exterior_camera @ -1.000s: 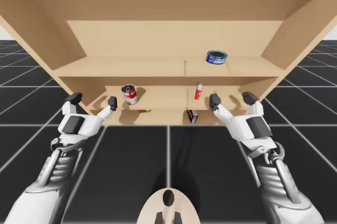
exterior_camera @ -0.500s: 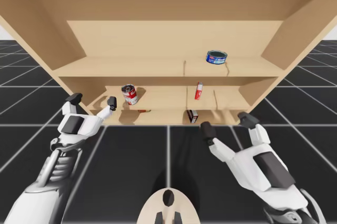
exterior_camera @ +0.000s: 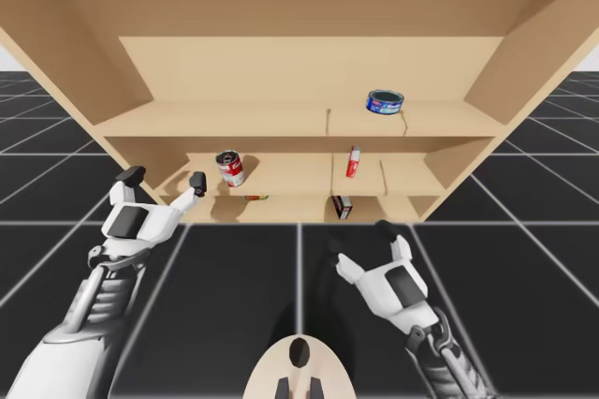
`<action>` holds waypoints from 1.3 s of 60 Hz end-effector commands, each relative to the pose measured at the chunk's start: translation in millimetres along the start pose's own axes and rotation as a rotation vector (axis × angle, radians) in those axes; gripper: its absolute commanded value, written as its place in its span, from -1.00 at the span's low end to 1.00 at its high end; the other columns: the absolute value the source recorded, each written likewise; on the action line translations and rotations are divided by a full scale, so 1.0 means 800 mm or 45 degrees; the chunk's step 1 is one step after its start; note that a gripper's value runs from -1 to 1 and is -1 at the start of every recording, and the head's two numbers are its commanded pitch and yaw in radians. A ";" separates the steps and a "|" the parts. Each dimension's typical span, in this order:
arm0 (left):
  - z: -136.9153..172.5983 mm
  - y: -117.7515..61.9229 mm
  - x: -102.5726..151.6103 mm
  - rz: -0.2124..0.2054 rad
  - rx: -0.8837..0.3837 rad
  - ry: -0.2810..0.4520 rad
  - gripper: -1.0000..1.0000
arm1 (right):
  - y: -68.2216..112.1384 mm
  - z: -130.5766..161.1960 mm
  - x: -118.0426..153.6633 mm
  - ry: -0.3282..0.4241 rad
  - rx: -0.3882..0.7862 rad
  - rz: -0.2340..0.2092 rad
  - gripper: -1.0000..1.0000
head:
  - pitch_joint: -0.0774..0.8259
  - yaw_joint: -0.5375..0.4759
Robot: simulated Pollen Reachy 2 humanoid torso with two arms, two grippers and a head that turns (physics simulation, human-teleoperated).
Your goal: Retrieve the pudding box from the shelves.
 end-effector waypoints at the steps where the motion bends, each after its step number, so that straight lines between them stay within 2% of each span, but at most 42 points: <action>1: 0.000 0.001 0.000 0.003 0.003 0.000 -1.00 | 0.019 -0.046 -0.021 0.014 -0.033 -0.043 -1.00 | 0.44 -0.27; 13: 0.000 0.003 0.001 0.008 0.005 -0.002 -1.00 | 0.017 -0.104 -0.031 0.055 -0.095 0.009 -1.00 | 0.45 -0.24; 20: 0.000 0.004 0.002 0.011 0.007 -0.003 -1.00 | 0.012 -0.131 -0.044 0.121 -0.114 -0.018 -1.00 | 0.46 -0.24; 30: 0.000 0.006 0.003 0.016 0.012 -0.011 -1.00 | 0.006 -0.161 -0.059 0.163 -0.130 -0.008 -1.00 | 0.47 -0.23; 36: 0.001 0.006 0.003 0.018 0.012 -0.012 -1.00 | 0.003 -0.172 -0.067 0.202 -0.131 -0.030 -1.00 | 0.48 -0.22; 46: 0.001 0.006 0.003 0.019 0.013 -0.014 -1.00 | 0.003 -0.182 -0.073 0.200 -0.077 -0.024 -1.00 | 0.48 -0.22; 47: 0.001 0.006 0.003 0.019 0.013 -0.014 -1.00 | 0.004 -0.182 -0.073 0.204 -0.066 -0.034 -0.88 | 0.48 -0.22; 49: 0.001 0.006 0.003 0.019 0.013 -0.014 -1.00 | 0.003 -0.182 -0.073 0.216 -0.050 -0.038 -0.80 | 0.48 -0.22; 51: 0.000 0.006 0.003 0.020 0.013 -0.014 -1.00 | 0.003 -0.181 -0.074 0.239 -0.051 -0.043 0.53 | 0.48 -0.22; 52: 0.000 0.006 0.003 0.020 0.013 -0.014 -1.00 | 0.003 -0.180 -0.075 0.260 -0.050 -0.057 0.70 | 0.48 -0.22; 53: 0.000 0.006 0.003 0.020 0.013 -0.014 -1.00 | 0.003 -0.180 -0.075 0.260 -0.050 -0.057 0.70 | 0.48 -0.22; 54: 0.000 0.006 0.003 0.020 0.013 -0.015 -1.00 | 0.003 -0.180 -0.076 0.279 -0.046 -0.061 0.97 | 0.48 -0.22; 60: 0.000 0.006 0.003 0.018 0.011 -0.015 -1.00 | 0.003 -0.178 -0.081 0.320 -0.033 -0.073 1.00 | 0.49 -0.22; 69: 0.000 0.005 0.003 0.017 0.010 -0.015 -1.00 | 0.002 -0.177 -0.082 0.321 -0.031 -0.071 1.00 | 0.49 -0.22; 73: 0.000 0.005 0.003 0.017 0.009 -0.015 -1.00 | 0.003 -0.176 -0.075 0.295 -0.026 -0.080 1.00 | 0.49 -0.22; 78: 0.000 0.005 0.003 0.017 0.010 -0.015 -1.00 | 0.003 -0.168 -0.056 0.204 -0.029 -0.041 1.00 | 0.49 -0.22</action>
